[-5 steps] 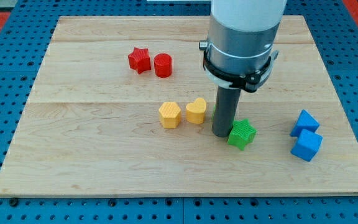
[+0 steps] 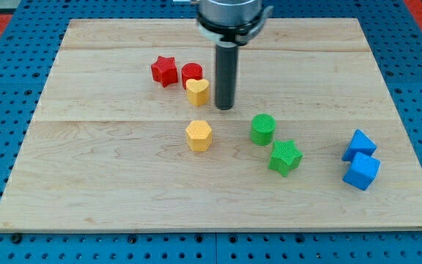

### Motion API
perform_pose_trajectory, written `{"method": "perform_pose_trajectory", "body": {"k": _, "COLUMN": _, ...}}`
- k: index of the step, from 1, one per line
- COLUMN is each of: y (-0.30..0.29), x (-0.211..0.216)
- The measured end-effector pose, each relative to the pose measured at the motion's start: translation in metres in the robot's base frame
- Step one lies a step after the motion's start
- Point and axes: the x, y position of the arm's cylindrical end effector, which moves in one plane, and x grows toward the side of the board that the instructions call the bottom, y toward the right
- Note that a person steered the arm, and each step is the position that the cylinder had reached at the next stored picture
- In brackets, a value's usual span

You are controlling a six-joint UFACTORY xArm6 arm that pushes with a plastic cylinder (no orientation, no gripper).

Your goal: Move the yellow hexagon towards center of the board

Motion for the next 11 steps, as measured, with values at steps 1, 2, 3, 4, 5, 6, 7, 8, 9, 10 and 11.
{"method": "perform_pose_trajectory", "body": {"k": 1, "y": -0.010, "x": 0.065}}
{"method": "perform_pose_trajectory", "body": {"k": 2, "y": -0.010, "x": 0.090}}
{"method": "perform_pose_trajectory", "body": {"k": 3, "y": -0.062, "x": 0.073}}
{"method": "perform_pose_trajectory", "body": {"k": 4, "y": -0.066, "x": -0.005}}
{"method": "perform_pose_trajectory", "body": {"k": 5, "y": -0.040, "x": 0.015}}
{"method": "perform_pose_trajectory", "body": {"k": 6, "y": -0.096, "x": 0.026}}
{"method": "perform_pose_trajectory", "body": {"k": 7, "y": -0.137, "x": 0.024}}
{"method": "perform_pose_trajectory", "body": {"k": 8, "y": -0.085, "x": -0.034}}
{"method": "perform_pose_trajectory", "body": {"k": 9, "y": -0.112, "x": -0.025}}
{"method": "perform_pose_trajectory", "body": {"k": 10, "y": -0.102, "x": 0.018}}
{"method": "perform_pose_trajectory", "body": {"k": 11, "y": -0.095, "x": 0.017}}
